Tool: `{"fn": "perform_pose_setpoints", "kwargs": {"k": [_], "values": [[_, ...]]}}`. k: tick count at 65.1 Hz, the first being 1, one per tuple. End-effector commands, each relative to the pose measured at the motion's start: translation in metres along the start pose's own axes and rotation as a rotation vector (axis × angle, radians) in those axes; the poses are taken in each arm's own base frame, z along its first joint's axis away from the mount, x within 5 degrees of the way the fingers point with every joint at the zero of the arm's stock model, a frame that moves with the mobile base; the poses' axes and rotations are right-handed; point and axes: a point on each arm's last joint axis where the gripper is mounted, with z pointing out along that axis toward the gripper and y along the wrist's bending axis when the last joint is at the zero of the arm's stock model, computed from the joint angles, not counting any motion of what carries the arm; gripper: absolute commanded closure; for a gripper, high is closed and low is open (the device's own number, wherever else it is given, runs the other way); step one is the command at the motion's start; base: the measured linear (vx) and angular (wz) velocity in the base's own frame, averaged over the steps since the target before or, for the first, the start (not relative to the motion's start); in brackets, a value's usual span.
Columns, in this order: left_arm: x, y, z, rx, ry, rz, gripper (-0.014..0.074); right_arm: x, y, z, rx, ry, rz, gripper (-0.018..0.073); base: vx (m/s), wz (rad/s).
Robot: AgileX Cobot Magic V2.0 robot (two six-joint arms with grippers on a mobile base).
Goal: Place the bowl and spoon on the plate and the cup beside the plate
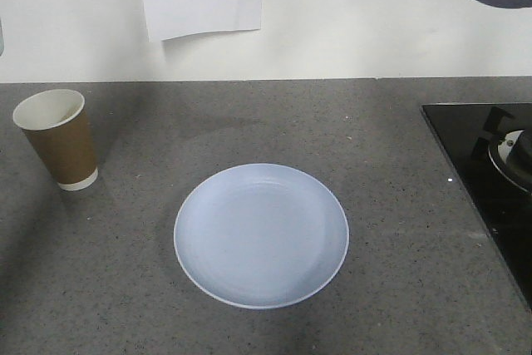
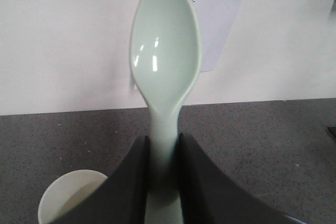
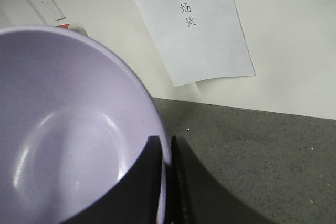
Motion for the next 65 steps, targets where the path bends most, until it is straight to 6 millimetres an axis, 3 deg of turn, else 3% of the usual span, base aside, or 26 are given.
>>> {"fn": "perform_pose_setpoints", "kwargs": {"k": [1, 65], "values": [[-0.0148, -0.0056, -0.0152, 0.026, -0.114, -0.007, 0.0602, -0.0127, 0.0182, -0.009, -0.041, -0.088, -0.033, 0.0564, 0.0, 0.0], [-0.0148, -0.0056, -0.0152, 0.026, -0.114, -0.007, 0.0602, -0.0127, 0.0182, -0.009, -0.041, -0.088, -0.033, 0.0564, 0.0, 0.0]]}}
